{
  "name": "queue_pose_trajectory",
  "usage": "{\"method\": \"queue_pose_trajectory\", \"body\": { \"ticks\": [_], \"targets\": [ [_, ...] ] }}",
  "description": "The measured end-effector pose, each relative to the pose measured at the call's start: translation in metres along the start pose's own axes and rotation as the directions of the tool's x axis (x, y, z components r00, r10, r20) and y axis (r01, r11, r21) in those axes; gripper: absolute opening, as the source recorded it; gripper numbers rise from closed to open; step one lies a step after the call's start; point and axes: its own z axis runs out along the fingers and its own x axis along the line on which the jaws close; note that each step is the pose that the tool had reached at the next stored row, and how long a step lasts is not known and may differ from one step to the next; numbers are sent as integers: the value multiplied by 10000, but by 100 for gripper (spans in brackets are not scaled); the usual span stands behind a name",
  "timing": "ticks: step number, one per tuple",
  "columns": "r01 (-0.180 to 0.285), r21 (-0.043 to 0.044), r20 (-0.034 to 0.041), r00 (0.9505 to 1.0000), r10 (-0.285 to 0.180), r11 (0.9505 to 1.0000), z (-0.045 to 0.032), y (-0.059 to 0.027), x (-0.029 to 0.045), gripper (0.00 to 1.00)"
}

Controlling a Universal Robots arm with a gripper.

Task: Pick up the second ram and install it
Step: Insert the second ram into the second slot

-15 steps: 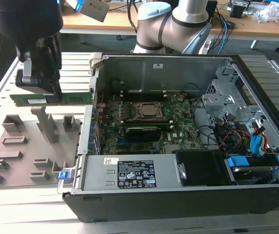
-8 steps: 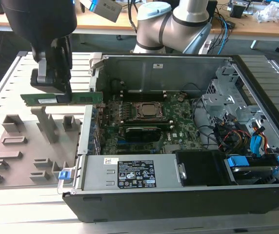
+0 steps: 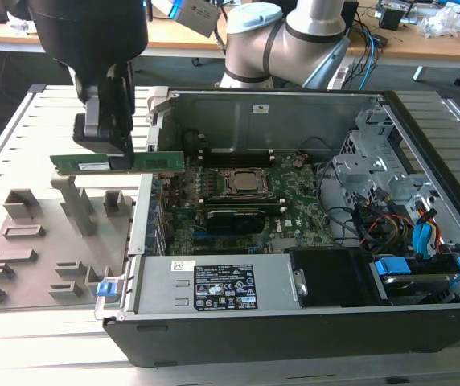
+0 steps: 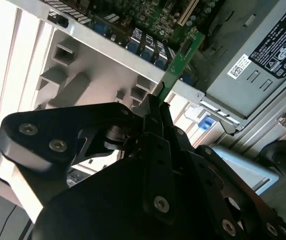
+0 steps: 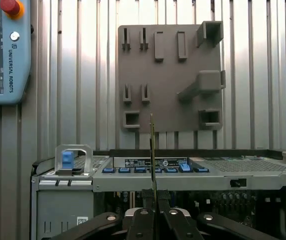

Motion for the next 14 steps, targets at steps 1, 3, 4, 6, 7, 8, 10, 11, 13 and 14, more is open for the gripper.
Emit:
{"method": "queue_pose_trajectory", "body": {
  "ticks": [1,3,4,6,7,8,10,11,13,14],
  "targets": [
    [0,-1,0,10000,0,10000,-1,-32,-1,14],
    [-1,-1,0,10000,1,10000,-3,-83,-2,14],
    [-1,-3,0,10000,1,10000,-5,-125,-3,14],
    [0,-5,0,10000,0,10000,-7,-185,-4,14],
    [0,-7,0,10000,0,10000,-9,-216,-5,14],
    [-1,-7,0,10000,1,10000,-11,-258,-7,14],
    [-1,-10,0,10000,1,10000,-13,-311,-8,14],
    [-1,-11,0,10000,1,10000,-14,-329,-8,14],
    [0,-14,0,10000,0,10000,-16,-379,-10,14],
    [0,-14,0,10000,0,10000,-17,-409,-10,14]
  ]
}}
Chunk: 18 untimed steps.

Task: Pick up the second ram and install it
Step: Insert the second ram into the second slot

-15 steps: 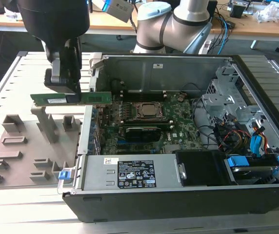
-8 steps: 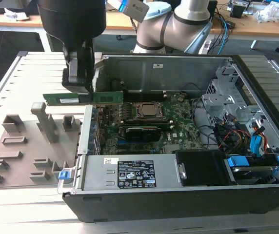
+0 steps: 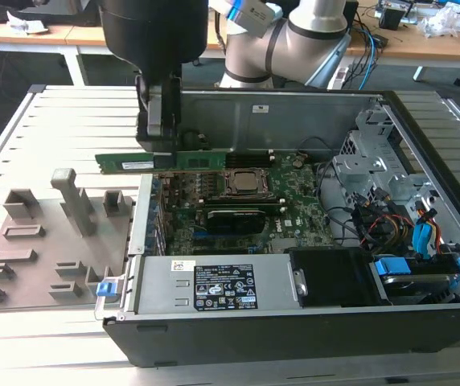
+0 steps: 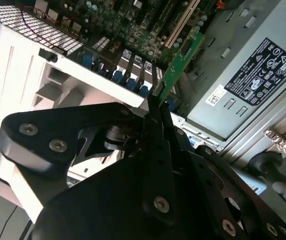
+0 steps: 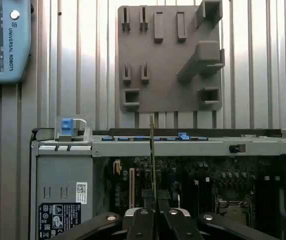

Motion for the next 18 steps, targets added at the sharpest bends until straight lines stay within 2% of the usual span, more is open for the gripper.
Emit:
{"method": "queue_pose_trajectory", "body": {
  "ticks": [6,13,18],
  "targets": [
    [-1,-6,0,10000,1,10000,-6,-133,-3,14],
    [0,-33,-1,10000,0,10000,-19,-461,-10,14],
    [-1,-38,0,10000,1,10000,-24,-594,-12,14]
  ]
}}
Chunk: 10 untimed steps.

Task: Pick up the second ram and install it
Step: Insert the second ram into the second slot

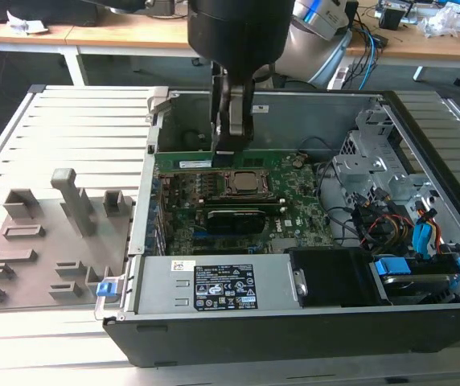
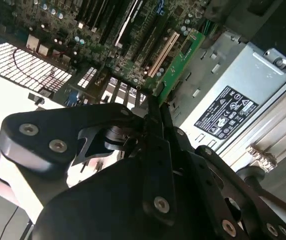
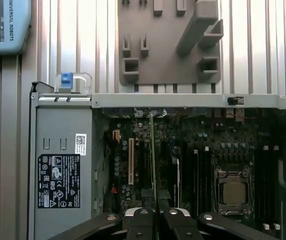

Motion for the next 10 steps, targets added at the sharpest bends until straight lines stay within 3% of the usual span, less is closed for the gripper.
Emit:
{"method": "queue_pose_trajectory", "body": {
  "ticks": [2,10],
  "targets": [
    [1,-2,0,10000,-1,10000,-2,-36,-1,14],
    [0,-19,0,10000,0,10000,-14,-330,-10,14]
  ]
}}
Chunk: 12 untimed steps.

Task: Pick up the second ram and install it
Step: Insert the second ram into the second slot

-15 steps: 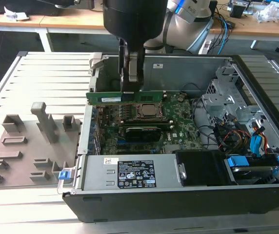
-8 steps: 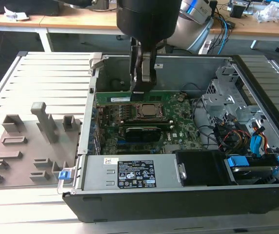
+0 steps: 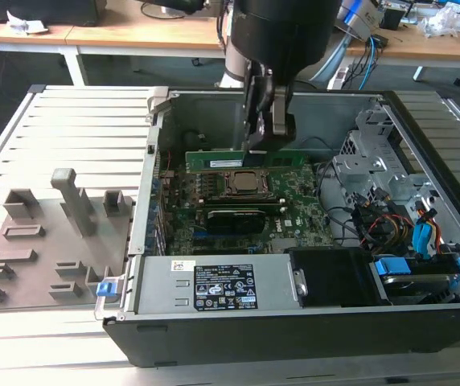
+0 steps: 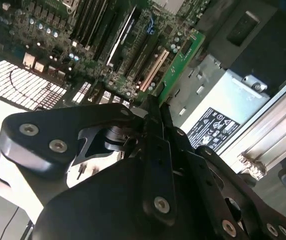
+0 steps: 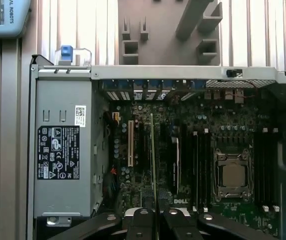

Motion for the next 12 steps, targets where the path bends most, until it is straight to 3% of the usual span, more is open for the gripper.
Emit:
{"method": "queue_pose_trajectory", "body": {
  "ticks": [2,4,7,8,12],
  "targets": [
    [1,-5,3,10000,-1,10000,0,-41,-2,14],
    [-4,-8,102,9999,4,10000,3,-56,-3,14],
    [-163,-13,501,9986,164,9999,23,-74,-5,14],
    [-198,-22,523,9984,199,9998,36,-84,-25,14],
    [-202,-38,524,9984,204,9998,60,-166,-218,14]
  ]
}}
